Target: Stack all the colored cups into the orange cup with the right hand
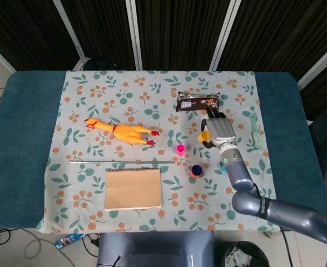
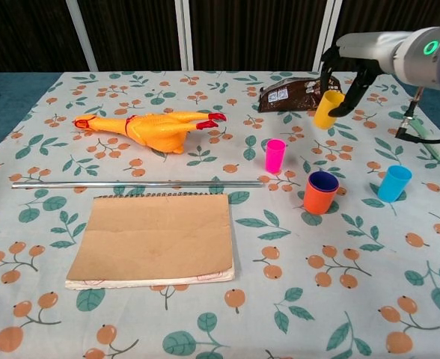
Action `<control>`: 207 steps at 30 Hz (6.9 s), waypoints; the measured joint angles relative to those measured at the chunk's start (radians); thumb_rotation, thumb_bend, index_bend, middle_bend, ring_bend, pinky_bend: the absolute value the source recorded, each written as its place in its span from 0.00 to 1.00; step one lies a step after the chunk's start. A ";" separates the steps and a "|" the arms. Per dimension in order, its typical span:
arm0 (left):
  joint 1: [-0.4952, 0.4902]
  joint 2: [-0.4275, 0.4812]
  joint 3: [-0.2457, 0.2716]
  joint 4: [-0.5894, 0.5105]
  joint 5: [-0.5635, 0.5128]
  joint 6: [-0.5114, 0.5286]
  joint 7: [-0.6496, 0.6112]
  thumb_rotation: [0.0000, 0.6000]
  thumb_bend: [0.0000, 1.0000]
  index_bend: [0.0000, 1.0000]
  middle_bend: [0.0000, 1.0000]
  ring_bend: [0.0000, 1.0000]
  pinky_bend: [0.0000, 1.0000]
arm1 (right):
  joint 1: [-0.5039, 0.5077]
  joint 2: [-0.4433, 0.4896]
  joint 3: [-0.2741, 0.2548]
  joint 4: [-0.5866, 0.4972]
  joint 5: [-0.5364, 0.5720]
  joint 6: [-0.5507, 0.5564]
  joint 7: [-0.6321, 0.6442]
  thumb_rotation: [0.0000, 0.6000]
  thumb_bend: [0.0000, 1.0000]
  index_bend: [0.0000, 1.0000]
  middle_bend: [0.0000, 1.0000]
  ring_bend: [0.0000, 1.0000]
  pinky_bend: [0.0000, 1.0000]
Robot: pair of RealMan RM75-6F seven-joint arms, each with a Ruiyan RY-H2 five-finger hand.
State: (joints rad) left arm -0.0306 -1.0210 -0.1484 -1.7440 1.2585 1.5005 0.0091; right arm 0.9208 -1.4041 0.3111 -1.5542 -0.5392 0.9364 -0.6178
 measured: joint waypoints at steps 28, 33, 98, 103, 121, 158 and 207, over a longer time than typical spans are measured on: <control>0.002 0.009 0.005 -0.011 0.009 -0.002 -0.012 1.00 0.26 0.15 0.02 0.00 0.00 | -0.199 0.077 -0.167 -0.351 -0.296 0.202 0.100 1.00 0.34 0.52 0.00 0.04 0.15; 0.000 0.008 0.007 -0.010 0.012 -0.003 -0.009 1.00 0.26 0.15 0.02 0.00 0.00 | -0.196 0.065 -0.164 -0.344 -0.298 0.196 0.106 1.00 0.34 0.52 0.00 0.04 0.15; 0.000 0.006 0.006 -0.014 0.010 0.005 0.002 1.00 0.26 0.16 0.02 0.00 0.00 | -0.221 0.122 -0.203 -0.226 -0.233 0.130 0.132 1.00 0.34 0.38 0.00 0.04 0.15; 0.000 0.006 0.006 -0.014 0.009 0.004 0.002 1.00 0.26 0.16 0.02 0.00 0.00 | -0.224 0.102 -0.203 -0.185 -0.246 0.123 0.145 1.00 0.34 0.38 0.00 0.04 0.15; 0.001 0.008 0.007 -0.017 0.004 0.001 0.002 1.00 0.26 0.16 0.02 0.00 0.00 | -0.223 0.063 -0.206 -0.095 -0.234 0.066 0.171 1.00 0.34 0.38 0.00 0.04 0.15; 0.000 0.008 0.008 -0.014 0.005 -0.001 0.003 1.00 0.26 0.16 0.02 0.00 0.00 | -0.233 0.030 -0.204 -0.015 -0.224 0.038 0.182 1.00 0.35 0.46 0.00 0.04 0.15; 0.002 0.005 0.008 -0.007 0.014 0.005 -0.009 1.00 0.27 0.17 0.02 0.00 0.00 | -0.117 0.071 -0.112 -0.254 -0.207 0.092 0.029 1.00 0.36 0.53 0.00 0.04 0.16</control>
State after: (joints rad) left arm -0.0290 -1.0161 -0.1408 -1.7505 1.2727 1.5050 0.0003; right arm 0.8043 -1.3334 0.1986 -1.8085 -0.7458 1.0281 -0.5885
